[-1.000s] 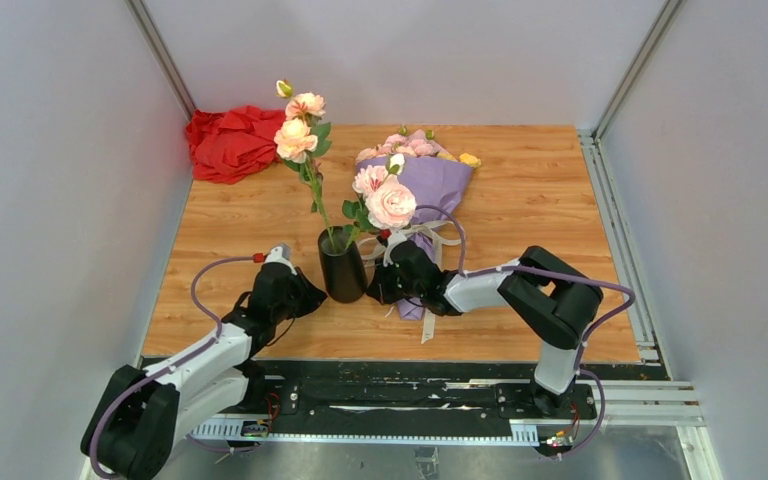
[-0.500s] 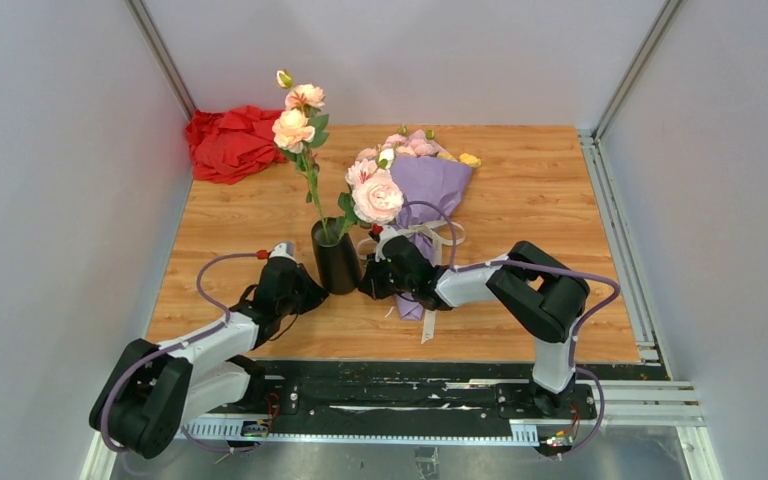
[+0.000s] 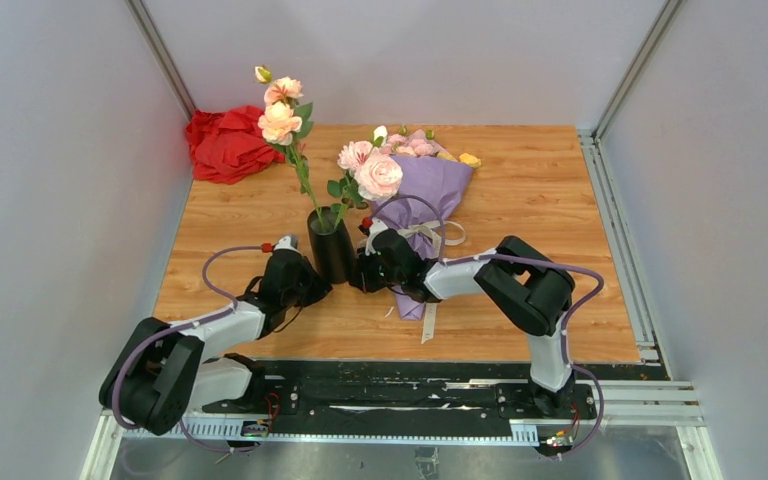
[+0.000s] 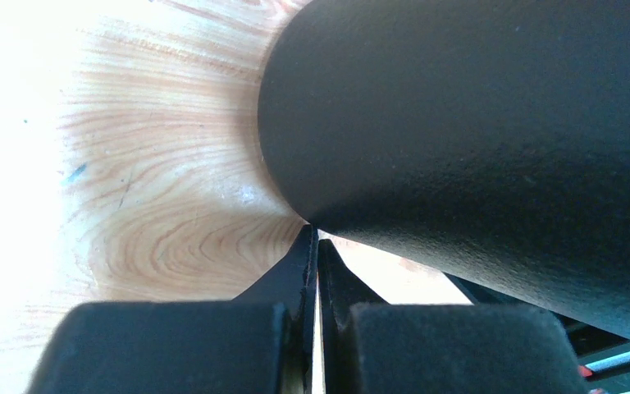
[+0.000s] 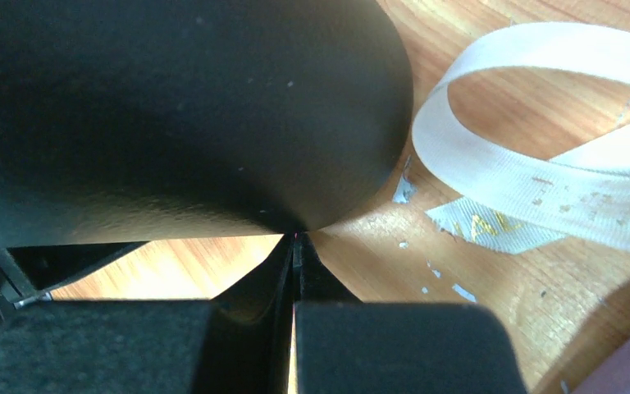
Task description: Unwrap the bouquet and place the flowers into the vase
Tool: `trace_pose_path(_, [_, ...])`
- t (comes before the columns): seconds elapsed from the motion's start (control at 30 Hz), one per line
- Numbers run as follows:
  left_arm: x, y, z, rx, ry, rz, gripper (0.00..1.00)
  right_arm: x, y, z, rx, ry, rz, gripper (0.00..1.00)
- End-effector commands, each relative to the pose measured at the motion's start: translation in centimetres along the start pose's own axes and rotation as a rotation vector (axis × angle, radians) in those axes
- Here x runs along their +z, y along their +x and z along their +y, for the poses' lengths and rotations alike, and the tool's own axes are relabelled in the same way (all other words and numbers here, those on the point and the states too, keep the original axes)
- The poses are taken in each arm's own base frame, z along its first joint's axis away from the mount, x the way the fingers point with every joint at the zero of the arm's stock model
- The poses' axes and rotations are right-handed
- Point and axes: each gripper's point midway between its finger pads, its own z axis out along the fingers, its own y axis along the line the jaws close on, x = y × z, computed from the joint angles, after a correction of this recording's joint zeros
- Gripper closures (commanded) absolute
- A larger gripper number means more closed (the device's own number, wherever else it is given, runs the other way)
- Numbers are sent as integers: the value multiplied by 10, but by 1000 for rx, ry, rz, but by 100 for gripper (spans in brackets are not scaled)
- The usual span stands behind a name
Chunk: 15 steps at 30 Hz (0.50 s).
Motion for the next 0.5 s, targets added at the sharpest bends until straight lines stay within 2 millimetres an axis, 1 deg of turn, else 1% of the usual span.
trace_pose_path(0.0, [7,-9,-11,14,23,-19,100,8,27,-24,-3,66,97,100])
trace_pose_path(0.47, [20,-9,-11,18,8,3,100,26,24,-36,17,69,109,100])
